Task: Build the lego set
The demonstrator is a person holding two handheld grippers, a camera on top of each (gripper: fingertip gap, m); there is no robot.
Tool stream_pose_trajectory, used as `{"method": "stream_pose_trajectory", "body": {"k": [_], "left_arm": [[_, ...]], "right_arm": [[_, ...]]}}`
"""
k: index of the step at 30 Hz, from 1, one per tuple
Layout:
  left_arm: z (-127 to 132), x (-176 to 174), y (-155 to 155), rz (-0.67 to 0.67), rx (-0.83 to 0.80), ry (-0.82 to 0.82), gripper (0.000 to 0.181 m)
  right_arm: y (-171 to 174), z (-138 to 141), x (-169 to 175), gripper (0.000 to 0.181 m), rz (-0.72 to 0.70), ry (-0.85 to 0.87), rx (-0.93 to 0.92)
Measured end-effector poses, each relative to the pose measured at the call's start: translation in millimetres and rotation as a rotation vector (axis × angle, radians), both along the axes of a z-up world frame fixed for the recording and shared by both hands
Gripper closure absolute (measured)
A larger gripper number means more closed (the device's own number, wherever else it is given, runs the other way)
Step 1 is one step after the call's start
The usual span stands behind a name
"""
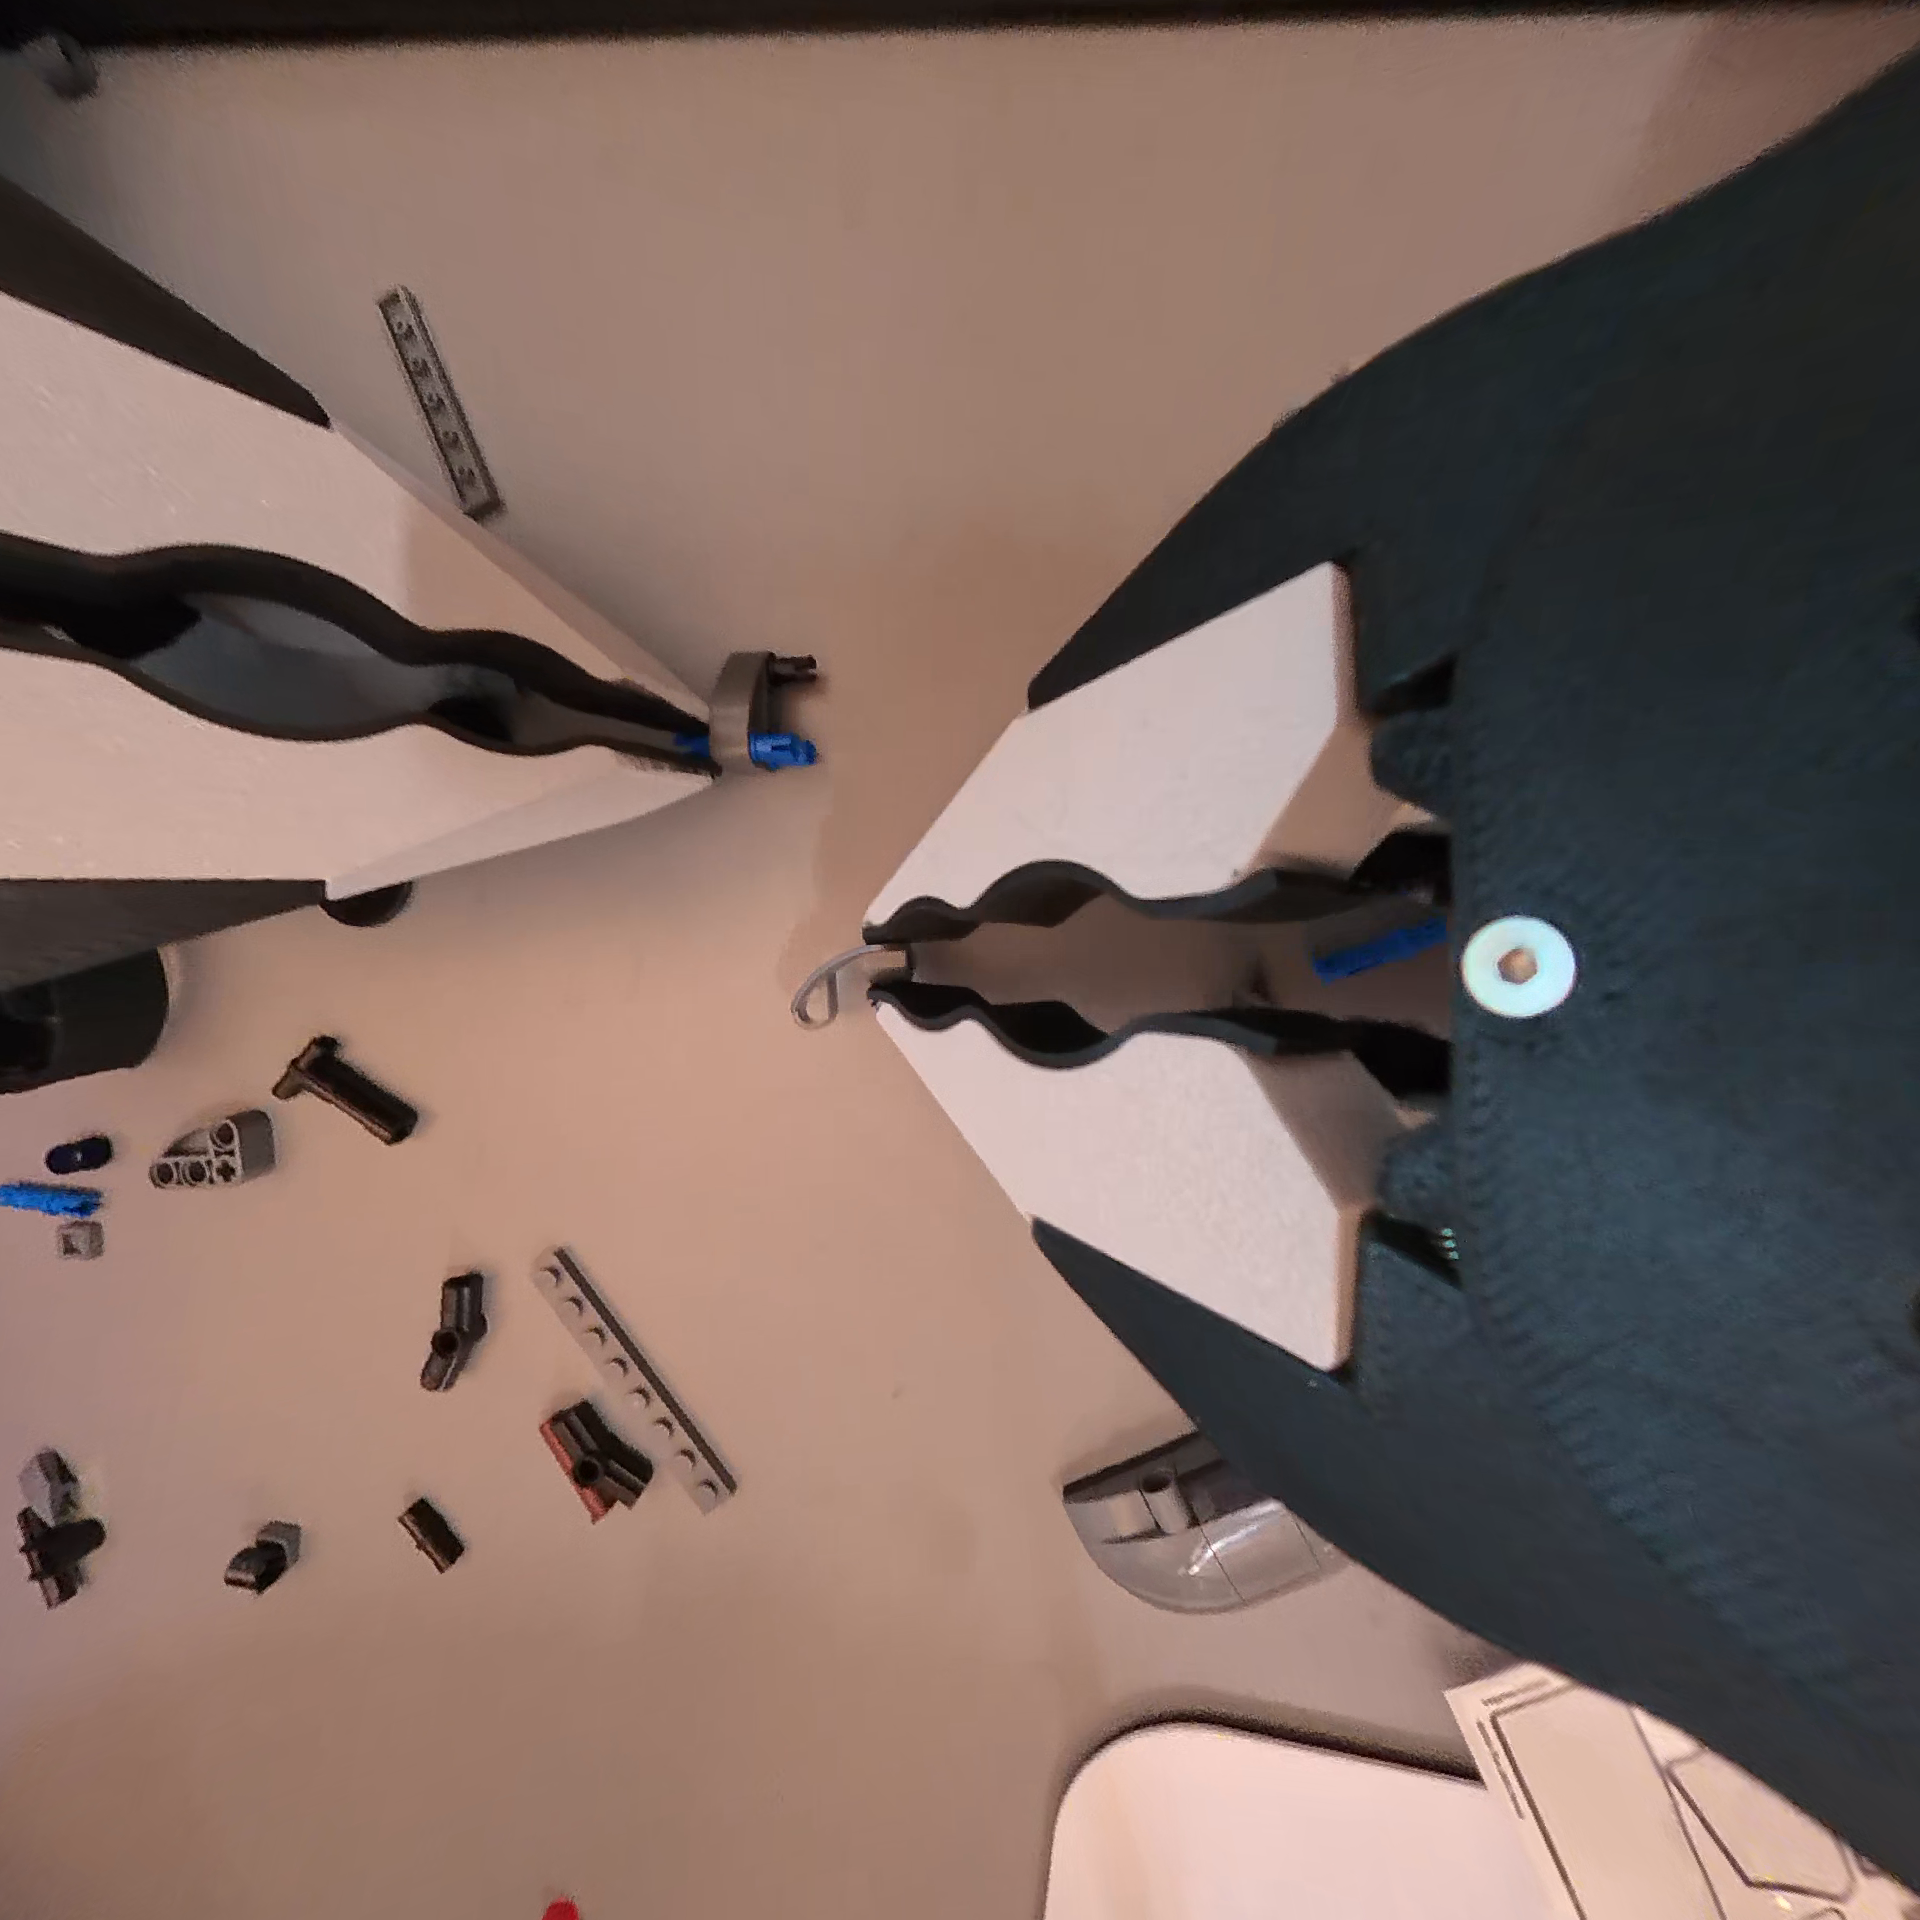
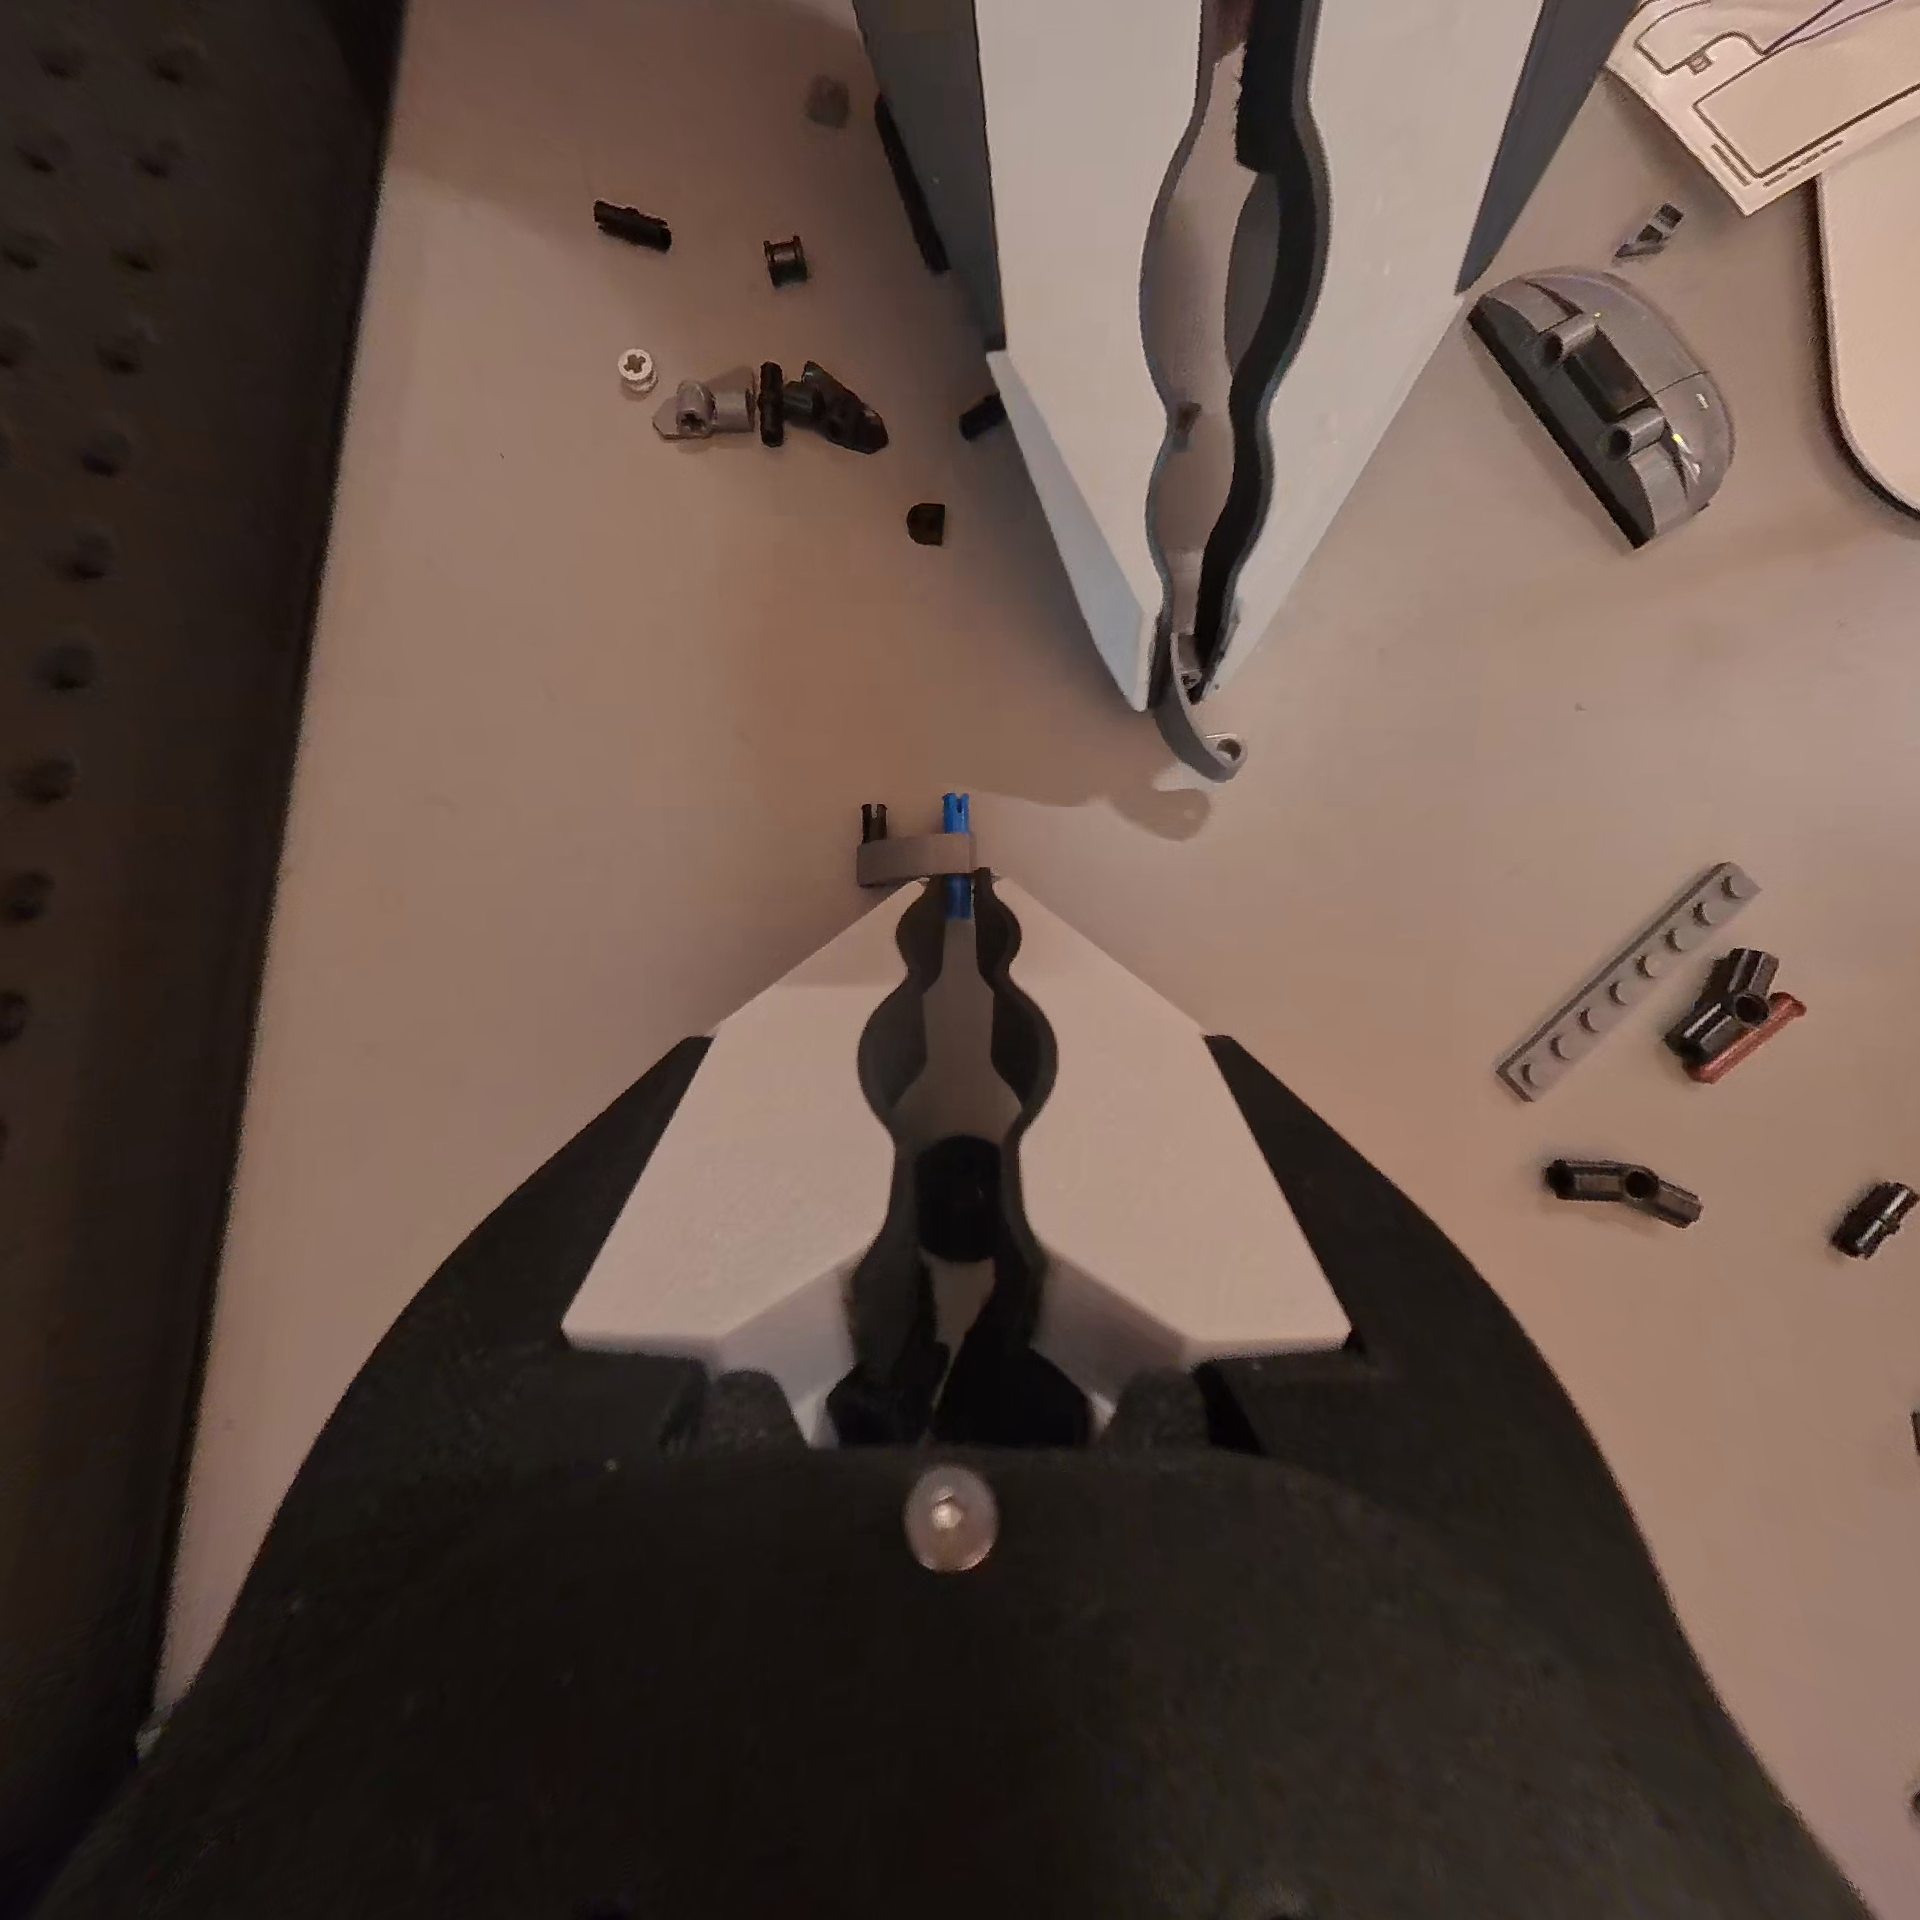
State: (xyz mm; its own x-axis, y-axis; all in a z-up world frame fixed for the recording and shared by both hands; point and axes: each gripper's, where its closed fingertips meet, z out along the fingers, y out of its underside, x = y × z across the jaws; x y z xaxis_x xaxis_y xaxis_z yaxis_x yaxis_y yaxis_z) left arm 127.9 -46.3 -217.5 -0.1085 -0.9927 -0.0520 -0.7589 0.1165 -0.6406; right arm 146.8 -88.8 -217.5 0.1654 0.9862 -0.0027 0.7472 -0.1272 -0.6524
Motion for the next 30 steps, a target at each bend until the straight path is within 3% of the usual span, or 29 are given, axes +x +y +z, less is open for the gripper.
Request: {"method": "stream_pose_trajectory", "body": {"k": [5, 14, 20, 30], "left_arm": [[-6, -3, 2, 0.011, -0.021, 0.027, 0.176], [-7, -10, 6, 0.095, -0.213, 0.022, 0.176], [-7, -13, 10, 0.093, -0.175, 0.025, 0.165], [-6, -16, 11, 0.072, -0.107, 0.037, 0.168]], "right_arm": [[1, 0, 1, 0.178, -0.002, 0.0, -0.002], [0, -1, 1, 0.178, -0.002, -0.003, -0.001], [0, -1, 1, 0.178, -0.002, -0.008, 0.0], [1, -1, 2, 0.177, -0.004, -0.016, 0.008]]}}
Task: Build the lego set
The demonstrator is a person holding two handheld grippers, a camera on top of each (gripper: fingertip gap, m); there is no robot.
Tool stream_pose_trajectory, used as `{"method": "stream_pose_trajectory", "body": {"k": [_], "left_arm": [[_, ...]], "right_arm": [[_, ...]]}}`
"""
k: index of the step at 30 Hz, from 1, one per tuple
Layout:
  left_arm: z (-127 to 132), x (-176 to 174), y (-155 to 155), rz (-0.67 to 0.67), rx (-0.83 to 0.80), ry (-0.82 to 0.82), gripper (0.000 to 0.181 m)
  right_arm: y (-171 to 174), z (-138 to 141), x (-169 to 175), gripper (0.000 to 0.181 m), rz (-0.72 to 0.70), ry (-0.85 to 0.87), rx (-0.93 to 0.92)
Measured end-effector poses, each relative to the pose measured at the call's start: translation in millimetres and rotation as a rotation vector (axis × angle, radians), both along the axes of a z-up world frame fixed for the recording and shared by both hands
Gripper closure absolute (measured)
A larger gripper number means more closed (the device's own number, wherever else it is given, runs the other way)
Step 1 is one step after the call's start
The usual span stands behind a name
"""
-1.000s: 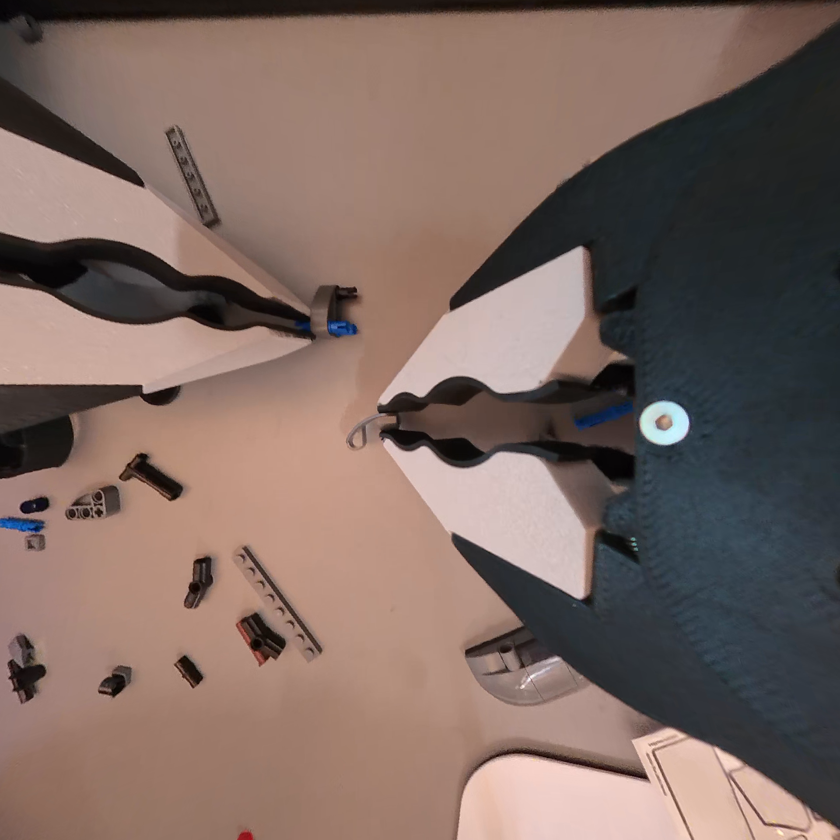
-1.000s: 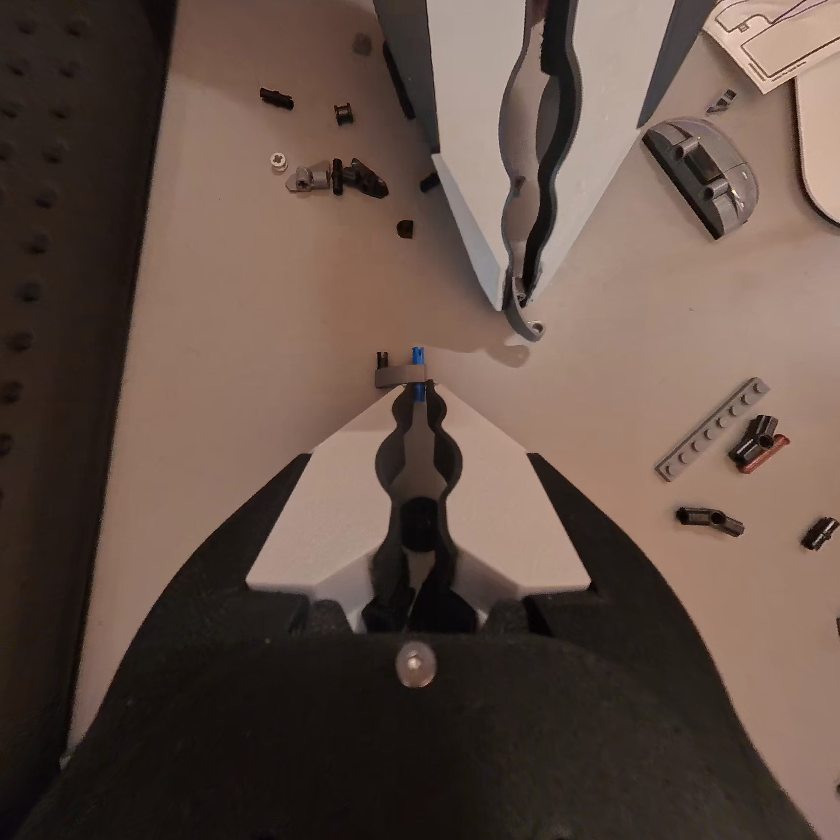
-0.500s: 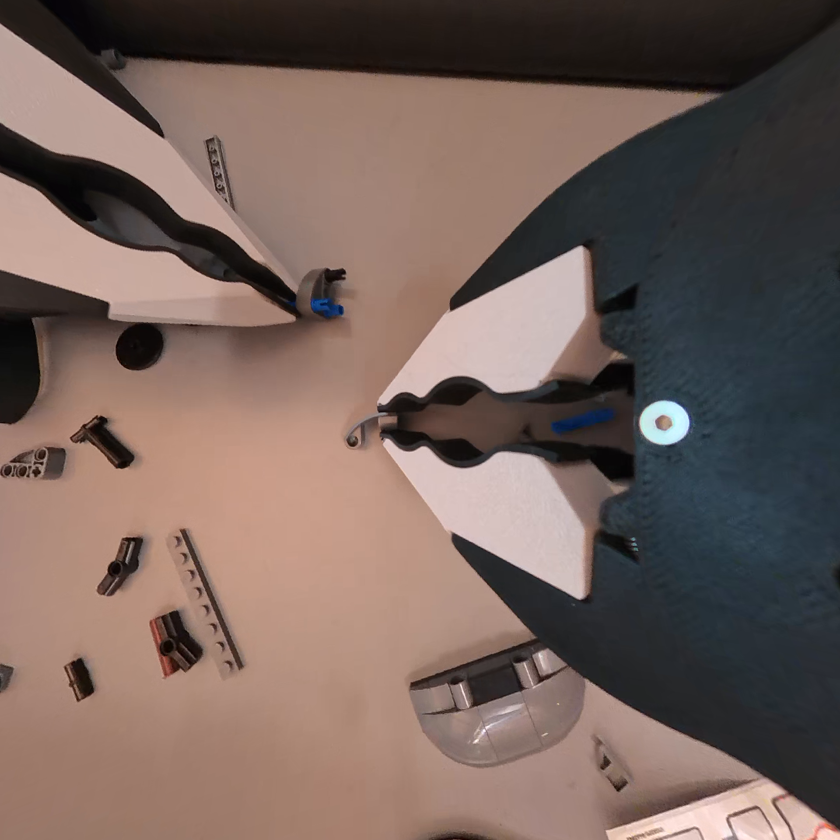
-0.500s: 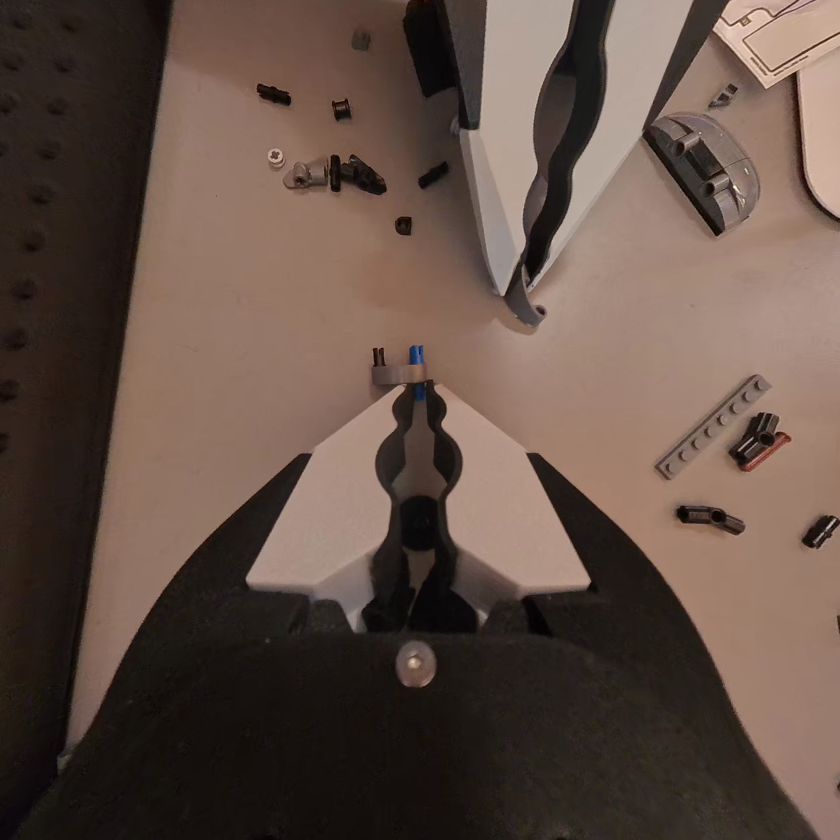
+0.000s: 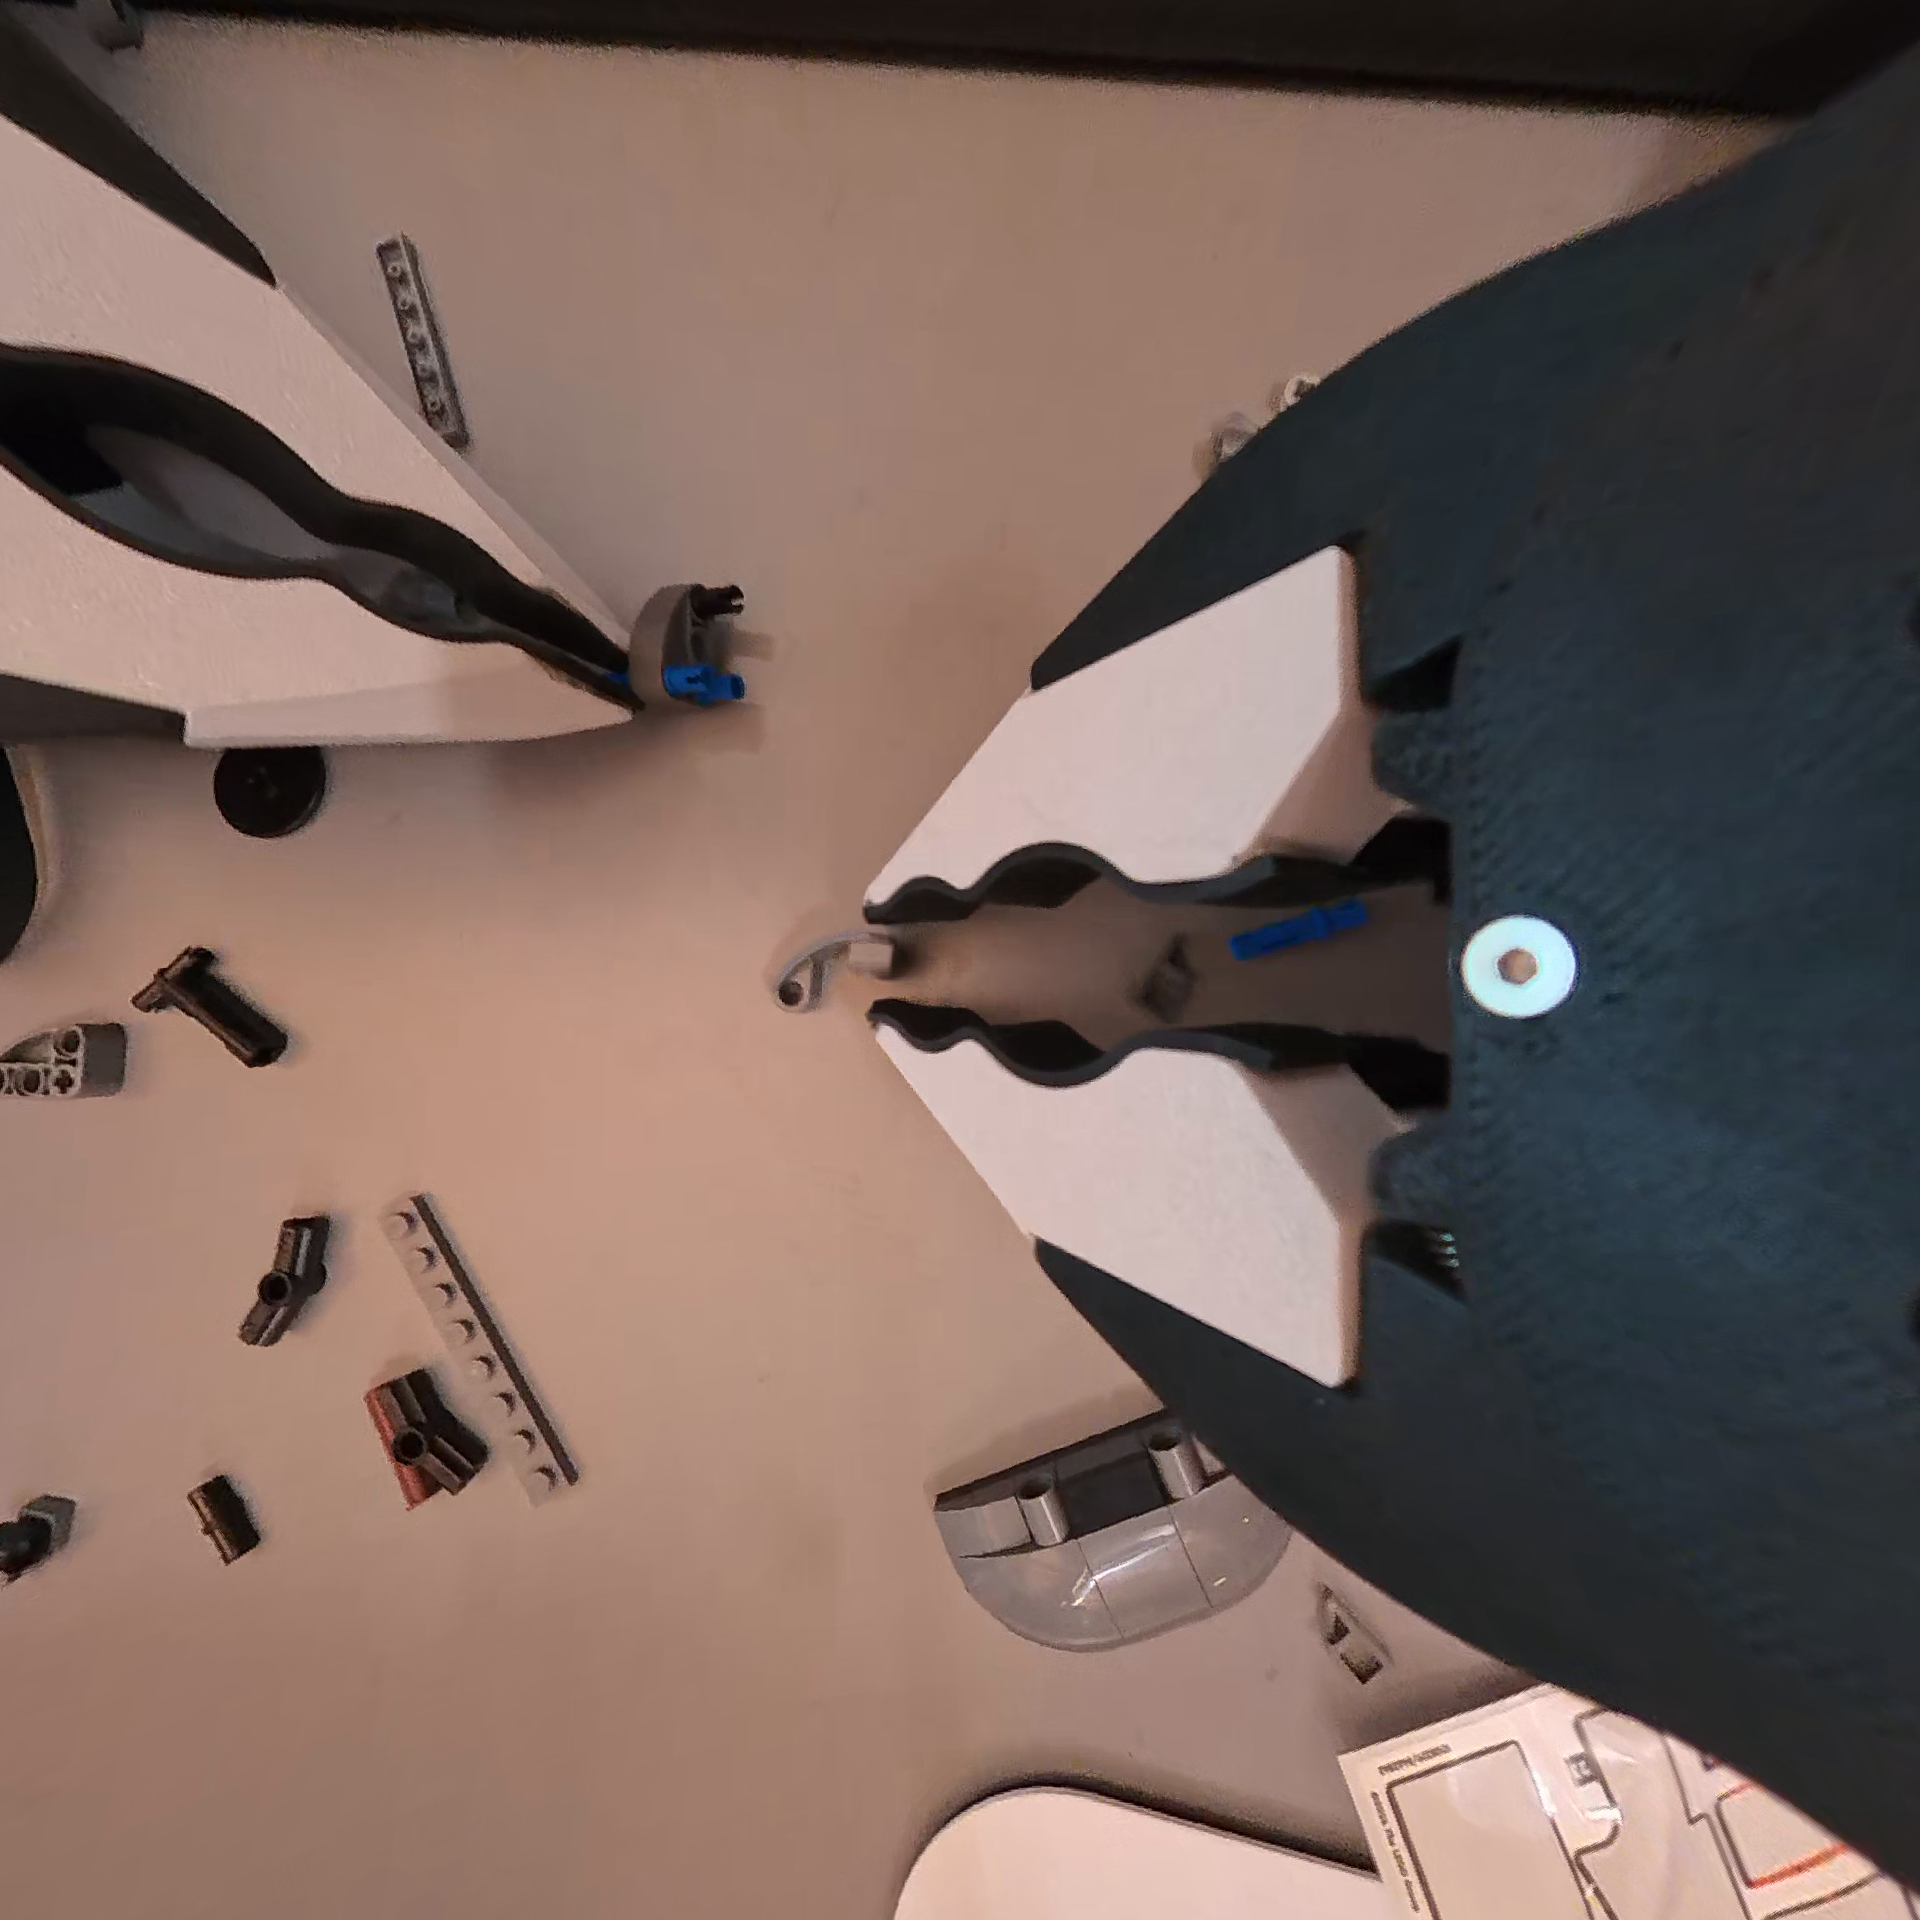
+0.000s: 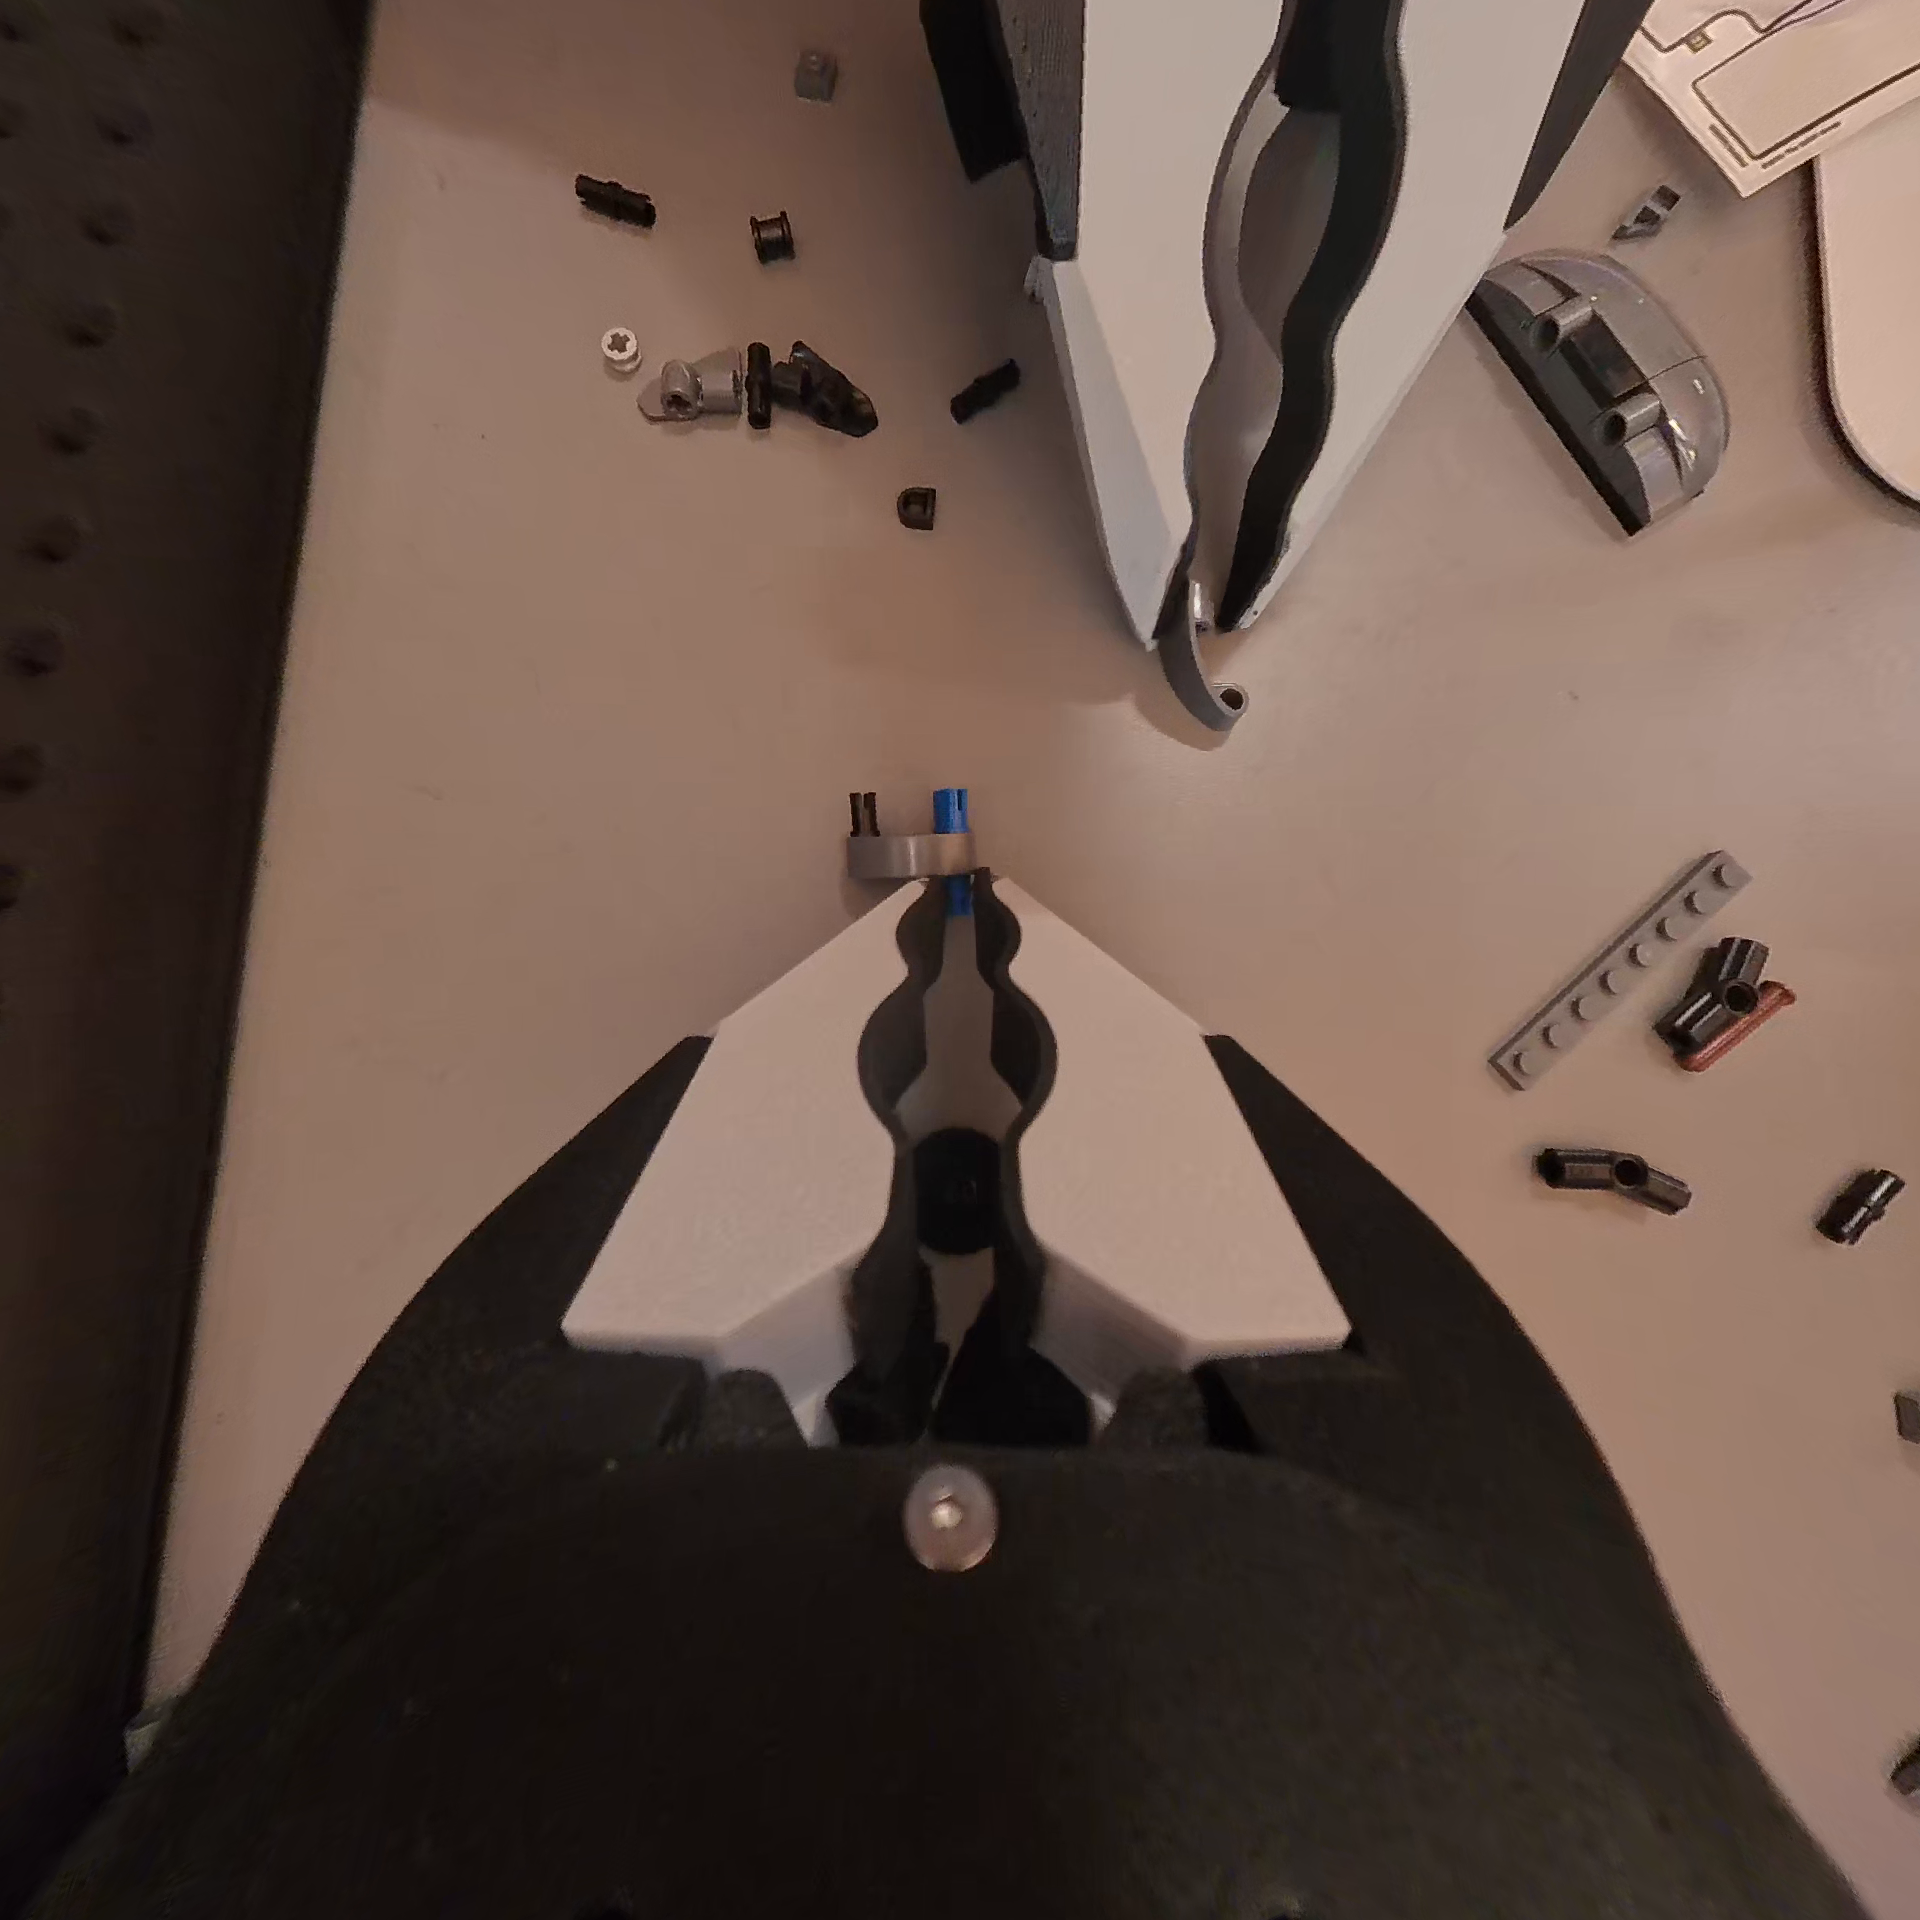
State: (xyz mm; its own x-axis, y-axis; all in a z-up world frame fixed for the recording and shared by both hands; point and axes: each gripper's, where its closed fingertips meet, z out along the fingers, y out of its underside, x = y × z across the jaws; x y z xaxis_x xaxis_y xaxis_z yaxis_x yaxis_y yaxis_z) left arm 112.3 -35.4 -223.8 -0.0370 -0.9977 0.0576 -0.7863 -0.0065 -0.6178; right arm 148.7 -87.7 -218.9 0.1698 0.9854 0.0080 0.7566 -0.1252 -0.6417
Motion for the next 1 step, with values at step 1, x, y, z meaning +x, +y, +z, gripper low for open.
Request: {"method": "stream_pose_trajectory", "body": {"k": [1], "left_arm": [[1.5, 1.0, -0.1, -0.004, 0.009, -0.008, 0.168]], "right_arm": [[0.1, -0.1, 0.2, 0.178, -0.001, -0.001, 0.0]]}}
